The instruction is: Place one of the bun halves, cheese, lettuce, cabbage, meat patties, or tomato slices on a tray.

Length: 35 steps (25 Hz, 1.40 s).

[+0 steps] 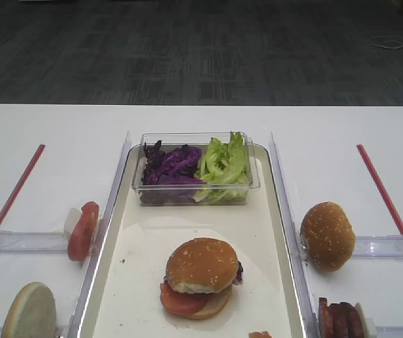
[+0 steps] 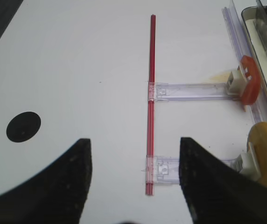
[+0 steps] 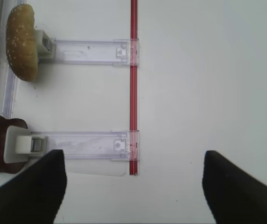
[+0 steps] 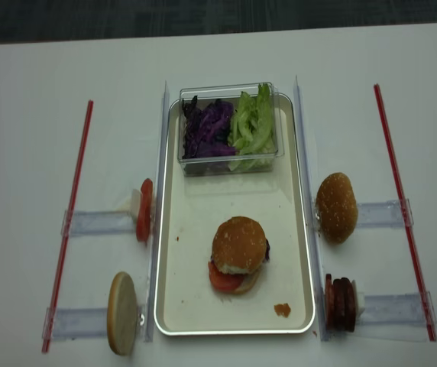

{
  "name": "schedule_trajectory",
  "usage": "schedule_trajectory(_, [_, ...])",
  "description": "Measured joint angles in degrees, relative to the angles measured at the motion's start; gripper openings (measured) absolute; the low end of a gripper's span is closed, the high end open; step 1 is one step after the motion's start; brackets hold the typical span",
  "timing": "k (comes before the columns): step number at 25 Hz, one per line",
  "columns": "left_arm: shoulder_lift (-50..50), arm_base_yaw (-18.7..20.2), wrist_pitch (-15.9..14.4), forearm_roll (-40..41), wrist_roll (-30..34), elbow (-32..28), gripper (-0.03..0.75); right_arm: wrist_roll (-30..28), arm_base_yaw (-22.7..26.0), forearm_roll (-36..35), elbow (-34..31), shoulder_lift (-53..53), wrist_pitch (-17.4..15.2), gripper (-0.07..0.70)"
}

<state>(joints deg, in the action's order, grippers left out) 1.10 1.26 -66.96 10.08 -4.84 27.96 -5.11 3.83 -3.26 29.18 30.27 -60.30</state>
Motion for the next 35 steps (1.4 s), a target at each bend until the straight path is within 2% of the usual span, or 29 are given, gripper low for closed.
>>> schedule_trajectory(11, [0.0,0.0,0.0,0.0,0.0,0.0,0.393,1.0,0.0,0.1,-1.1,-5.4,-0.5,0.602])
schedule_trajectory(18, [0.0,0.0,0.0,0.0,0.0,0.0,0.393,1.0,0.0,0.5,-2.3,-10.5,-3.2,0.602])
schedule_trajectory(35, [0.0,0.0,0.0,0.0,0.0,0.0,0.393,1.0,0.0,0.6,-2.3,-20.1,-3.7,0.602])
